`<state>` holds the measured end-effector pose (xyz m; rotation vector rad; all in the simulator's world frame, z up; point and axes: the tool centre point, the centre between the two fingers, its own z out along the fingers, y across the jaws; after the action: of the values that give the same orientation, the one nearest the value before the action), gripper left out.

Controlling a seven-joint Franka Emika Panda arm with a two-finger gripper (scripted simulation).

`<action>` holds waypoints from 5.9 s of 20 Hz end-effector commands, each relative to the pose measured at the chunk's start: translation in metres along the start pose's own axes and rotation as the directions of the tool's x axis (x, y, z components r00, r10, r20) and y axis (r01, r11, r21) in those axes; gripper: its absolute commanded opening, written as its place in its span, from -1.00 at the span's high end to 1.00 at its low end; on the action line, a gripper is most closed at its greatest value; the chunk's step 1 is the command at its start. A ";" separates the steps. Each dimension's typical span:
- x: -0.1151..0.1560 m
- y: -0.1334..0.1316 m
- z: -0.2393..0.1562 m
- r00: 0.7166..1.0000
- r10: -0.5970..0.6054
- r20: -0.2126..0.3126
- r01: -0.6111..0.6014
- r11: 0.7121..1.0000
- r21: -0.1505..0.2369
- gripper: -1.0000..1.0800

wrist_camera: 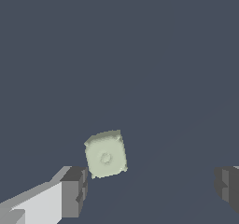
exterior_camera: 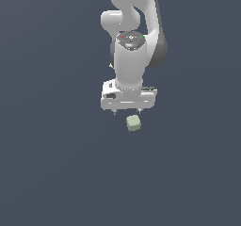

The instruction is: Pick up the object and move it to a goal position.

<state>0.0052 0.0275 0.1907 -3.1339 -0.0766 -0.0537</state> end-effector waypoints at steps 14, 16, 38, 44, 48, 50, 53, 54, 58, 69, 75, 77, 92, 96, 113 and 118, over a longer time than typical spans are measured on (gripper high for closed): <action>0.002 0.007 0.004 1.000 -0.003 -0.008 0.003 1.000 0.018 -0.92; 0.001 0.005 0.008 1.000 -0.010 -0.006 0.010 1.000 0.016 -0.92; -0.038 -0.042 0.099 0.976 -0.217 0.035 0.217 0.976 0.003 -0.92; -0.040 -0.042 0.116 0.975 -0.218 0.035 0.218 0.976 0.003 -0.92; -0.041 -0.042 0.136 0.975 -0.219 0.035 0.220 0.976 0.003 -0.92; -0.041 -0.043 0.143 0.975 -0.220 0.035 0.220 0.975 0.002 -0.92; -0.041 -0.043 0.149 0.975 -0.221 0.035 0.221 0.975 0.002 -0.92; -0.041 -0.043 0.150 0.975 -0.221 0.035 0.221 0.975 0.002 -0.92; -0.041 -0.043 0.150 0.975 -0.221 0.035 0.221 0.975 0.002 1.00; -0.041 -0.042 0.147 0.975 -0.221 0.034 0.221 0.975 0.002 1.00; -0.043 -0.032 0.129 0.975 -0.221 0.034 0.221 0.975 0.002 1.00; -0.044 -0.027 0.119 0.975 -0.221 0.034 0.221 0.975 0.002 1.00; -0.057 0.045 -0.022 0.975 -0.221 0.034 0.221 0.975 0.004 1.00; -0.061 0.068 -0.067 0.975 -0.221 0.033 0.221 0.975 0.005 1.00; -0.073 0.158 -0.244 0.975 -0.221 0.034 0.221 0.975 0.004 1.00; -0.074 0.177 -0.280 0.975 -0.221 0.034 0.221 0.975 0.003 1.00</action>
<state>-0.0685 -0.1496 0.4568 -3.1122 -0.4240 -0.0025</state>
